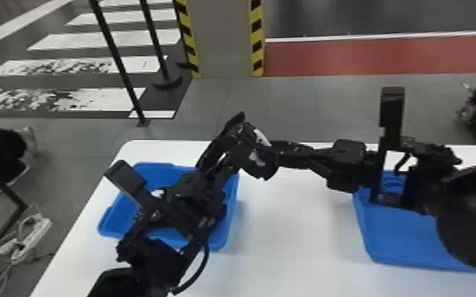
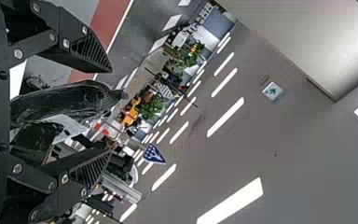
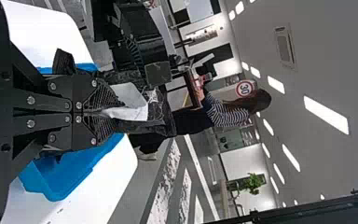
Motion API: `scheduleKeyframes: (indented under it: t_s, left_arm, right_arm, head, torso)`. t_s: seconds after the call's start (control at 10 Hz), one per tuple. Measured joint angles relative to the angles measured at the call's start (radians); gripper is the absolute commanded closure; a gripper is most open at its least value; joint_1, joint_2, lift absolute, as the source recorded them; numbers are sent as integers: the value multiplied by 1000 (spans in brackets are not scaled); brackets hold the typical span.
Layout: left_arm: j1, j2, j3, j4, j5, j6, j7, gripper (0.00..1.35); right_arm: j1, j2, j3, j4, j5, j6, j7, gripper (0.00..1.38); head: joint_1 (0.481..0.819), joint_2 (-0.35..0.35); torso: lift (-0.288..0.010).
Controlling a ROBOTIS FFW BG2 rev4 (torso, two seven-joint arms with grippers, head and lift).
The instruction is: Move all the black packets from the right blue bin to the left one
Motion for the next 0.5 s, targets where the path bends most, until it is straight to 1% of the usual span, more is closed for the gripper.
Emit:
scheduleKeyframes:
  t_s: [0.1, 0.3, 0.4, 0.5]
  left_arm:
    - [3, 0, -4, 0, 2, 7, 1, 1225]
    - [-15, 2, -14, 0, -3, 92, -33, 1225]
    - [-26, 5, -15, 0, -4, 117, -37, 1225]
    - [-26, 2, -9, 0, -5, 106, -37, 1225]
  right_arm:
    - [-12, 3, 0, 7, -2, 0, -1, 1285]
    - [-52, 18, 0, 43, -7, -28, 0, 1285]
    - [-73, 28, 0, 72, -6, -46, 1, 1285]
    - [-84, 36, 0, 93, -4, -56, 1, 1283]
  head:
    - [675, 159]
    - [668, 140]
    - [661, 127]
    - [654, 127]
  torso:
    - [-110]
    - [-110]
    - [-110]
    - [-110]
